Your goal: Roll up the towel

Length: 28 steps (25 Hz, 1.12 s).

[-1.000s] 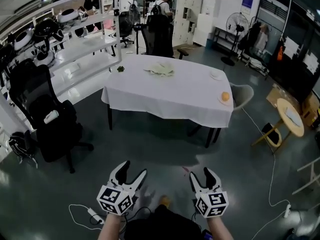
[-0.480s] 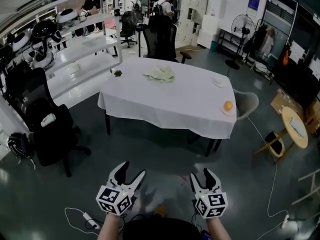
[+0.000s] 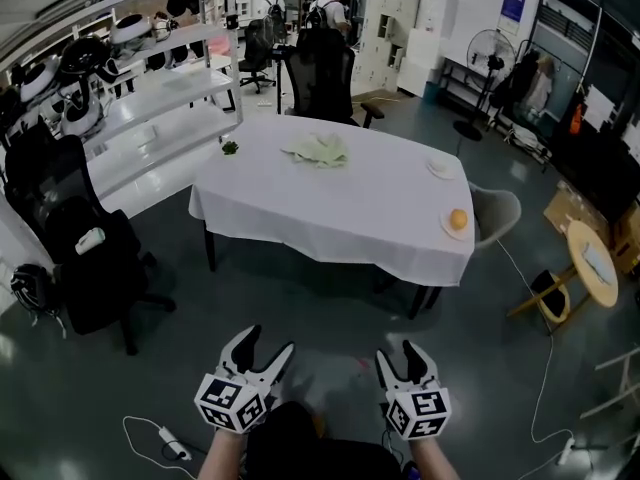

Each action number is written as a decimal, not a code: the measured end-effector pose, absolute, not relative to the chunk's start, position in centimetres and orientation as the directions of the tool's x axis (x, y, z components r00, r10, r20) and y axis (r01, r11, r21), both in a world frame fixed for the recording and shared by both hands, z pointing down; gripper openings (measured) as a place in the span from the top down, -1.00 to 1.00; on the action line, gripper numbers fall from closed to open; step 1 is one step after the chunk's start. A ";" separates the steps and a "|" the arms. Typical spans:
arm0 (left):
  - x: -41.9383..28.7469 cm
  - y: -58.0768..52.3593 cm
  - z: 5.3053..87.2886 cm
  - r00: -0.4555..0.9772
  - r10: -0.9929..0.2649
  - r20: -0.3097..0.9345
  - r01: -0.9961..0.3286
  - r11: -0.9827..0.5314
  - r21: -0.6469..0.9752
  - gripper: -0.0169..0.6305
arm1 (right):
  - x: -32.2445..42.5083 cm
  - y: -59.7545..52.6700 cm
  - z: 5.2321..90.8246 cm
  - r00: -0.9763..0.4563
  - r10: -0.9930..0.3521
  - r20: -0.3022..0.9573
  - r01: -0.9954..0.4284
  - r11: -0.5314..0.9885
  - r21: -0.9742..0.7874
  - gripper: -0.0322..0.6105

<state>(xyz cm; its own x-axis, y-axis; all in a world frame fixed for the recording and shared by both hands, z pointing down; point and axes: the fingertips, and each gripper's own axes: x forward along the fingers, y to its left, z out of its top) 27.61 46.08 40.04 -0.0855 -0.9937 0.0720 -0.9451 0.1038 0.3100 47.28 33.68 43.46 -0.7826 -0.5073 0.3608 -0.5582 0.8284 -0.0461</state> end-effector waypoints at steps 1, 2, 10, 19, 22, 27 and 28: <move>27.6 46.1 40.2 -0.088 -0.993 0.078 -0.944 0.108 0.310 -0.06 | 47.3 33.7 43.7 -0.782 -0.505 0.366 -0.558 0.829 -0.048 0.17; 27.5 46.1 40.4 -0.092 -0.992 0.083 -0.944 0.114 0.311 -0.05 | 47.4 33.6 44.0 -0.780 -0.503 0.372 -0.558 0.828 -0.051 0.17; 27.1 45.6 42.1 -0.107 -0.986 0.126 -0.936 0.142 0.322 -0.06 | 47.7 32.9 45.8 -0.771 -0.485 0.412 -0.559 0.826 -0.075 0.18; 23.6 39.3 41.2 -0.093 -0.989 0.112 -0.939 0.124 0.320 -0.06 | 43.8 27.0 45.6 -0.770 -0.483 0.416 -0.562 0.823 -0.085 0.18; 21.7 36.9 40.3 -0.087 -0.991 0.103 -0.944 0.115 0.310 -0.05 | 41.6 24.5 44.6 -0.771 -0.489 0.407 -0.562 0.824 -0.076 0.18; 17.7 33.3 38.7 -0.086 -0.993 0.075 -0.949 0.105 0.297 -0.05 | 37.8 21.0 43.0 -0.773 -0.507 0.383 -0.568 0.821 -0.061 0.19; 16.9 32.6 38.4 -0.088 -0.994 0.068 -0.950 0.104 0.293 -0.05 | 37.0 20.4 42.7 -0.773 -0.509 0.379 -0.569 0.821 -0.056 0.19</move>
